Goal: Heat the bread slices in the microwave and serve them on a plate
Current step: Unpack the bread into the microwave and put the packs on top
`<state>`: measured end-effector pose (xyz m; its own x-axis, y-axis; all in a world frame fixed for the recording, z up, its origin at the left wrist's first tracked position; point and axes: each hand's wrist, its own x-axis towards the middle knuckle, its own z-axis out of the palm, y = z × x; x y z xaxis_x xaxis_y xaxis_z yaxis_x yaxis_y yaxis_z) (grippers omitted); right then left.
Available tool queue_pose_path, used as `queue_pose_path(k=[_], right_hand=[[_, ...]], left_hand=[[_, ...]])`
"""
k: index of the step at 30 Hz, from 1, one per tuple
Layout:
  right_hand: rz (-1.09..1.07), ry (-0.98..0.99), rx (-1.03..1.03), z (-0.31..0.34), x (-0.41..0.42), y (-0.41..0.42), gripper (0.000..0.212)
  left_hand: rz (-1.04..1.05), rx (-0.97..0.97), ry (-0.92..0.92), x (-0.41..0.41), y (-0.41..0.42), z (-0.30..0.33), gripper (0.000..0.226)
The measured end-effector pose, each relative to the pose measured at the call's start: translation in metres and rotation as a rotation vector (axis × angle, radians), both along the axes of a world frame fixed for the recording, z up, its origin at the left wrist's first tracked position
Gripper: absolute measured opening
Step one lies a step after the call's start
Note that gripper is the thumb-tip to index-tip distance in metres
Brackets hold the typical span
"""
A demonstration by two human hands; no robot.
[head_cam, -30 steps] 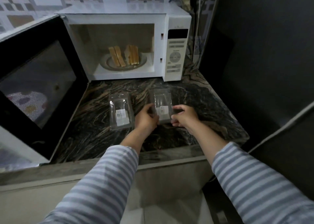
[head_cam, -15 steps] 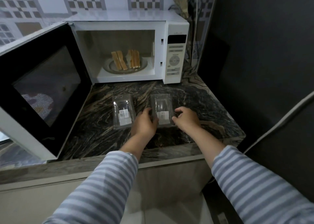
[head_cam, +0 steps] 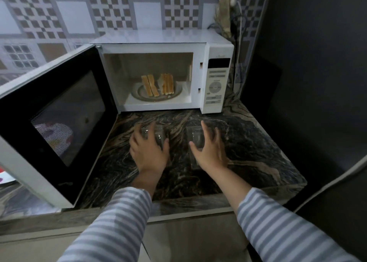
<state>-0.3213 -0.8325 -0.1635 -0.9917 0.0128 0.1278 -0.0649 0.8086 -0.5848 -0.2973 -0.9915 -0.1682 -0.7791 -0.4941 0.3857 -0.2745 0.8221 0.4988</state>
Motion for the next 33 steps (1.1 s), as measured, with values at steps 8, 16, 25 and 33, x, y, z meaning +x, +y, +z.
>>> queue_pose_path(k=[8, 16, 25, 33], right_hand=[[-0.026, 0.080, -0.031, -0.021, 0.001, -0.004, 0.079], [0.012, 0.137, -0.130, 0.007, 0.003, -0.011, 0.075], [0.042, 0.356, -0.184, 0.103, -0.002, -0.032, 0.072], [0.090, 0.439, -0.224, 0.154, -0.012, -0.053, 0.072]], left_hand=[[-0.103, 0.151, -0.023, 0.002, -0.008, -0.022, 0.075], [-0.182, 0.200, 0.108, 0.006, -0.008, 0.008, 0.073], [-0.253, 0.178, 0.327, 0.004, -0.027, 0.095, 0.071], [-0.231, 0.085, 0.396, -0.008, -0.050, 0.150, 0.073]])
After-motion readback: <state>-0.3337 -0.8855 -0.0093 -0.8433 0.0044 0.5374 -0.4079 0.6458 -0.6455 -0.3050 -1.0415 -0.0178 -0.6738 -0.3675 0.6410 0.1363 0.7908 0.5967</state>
